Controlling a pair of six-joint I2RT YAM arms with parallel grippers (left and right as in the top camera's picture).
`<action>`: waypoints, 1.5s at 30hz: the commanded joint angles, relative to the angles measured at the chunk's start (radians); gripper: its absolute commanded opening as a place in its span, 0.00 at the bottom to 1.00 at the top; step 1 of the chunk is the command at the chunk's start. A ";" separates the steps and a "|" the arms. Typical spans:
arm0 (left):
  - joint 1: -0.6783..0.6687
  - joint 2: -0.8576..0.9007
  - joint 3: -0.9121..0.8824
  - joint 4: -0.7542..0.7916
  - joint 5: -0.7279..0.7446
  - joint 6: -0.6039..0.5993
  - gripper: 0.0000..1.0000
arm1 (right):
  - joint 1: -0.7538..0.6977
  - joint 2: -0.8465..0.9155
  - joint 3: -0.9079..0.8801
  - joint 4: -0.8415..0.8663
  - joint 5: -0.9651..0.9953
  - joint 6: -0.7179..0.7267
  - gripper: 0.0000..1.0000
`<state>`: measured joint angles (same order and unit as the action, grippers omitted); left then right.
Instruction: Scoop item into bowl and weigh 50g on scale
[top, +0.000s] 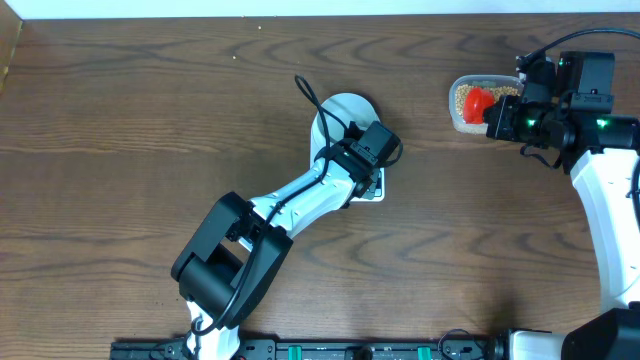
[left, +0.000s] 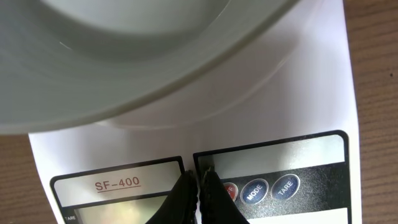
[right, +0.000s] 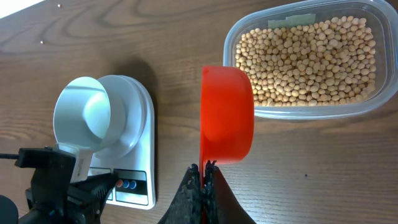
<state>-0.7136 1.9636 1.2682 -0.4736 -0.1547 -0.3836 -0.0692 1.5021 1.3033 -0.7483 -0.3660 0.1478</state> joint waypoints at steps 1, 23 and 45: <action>0.000 0.027 -0.008 -0.007 0.063 0.025 0.07 | -0.006 -0.019 0.019 0.001 0.002 -0.015 0.01; 0.001 0.027 -0.008 0.020 0.141 0.077 0.07 | -0.006 -0.019 0.019 0.002 0.002 -0.015 0.01; 0.002 -0.013 -0.008 0.011 0.096 0.084 0.07 | -0.006 -0.019 0.019 0.004 0.002 -0.015 0.01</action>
<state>-0.7101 1.9568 1.2686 -0.4522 -0.0280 -0.3126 -0.0692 1.5021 1.3033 -0.7460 -0.3660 0.1478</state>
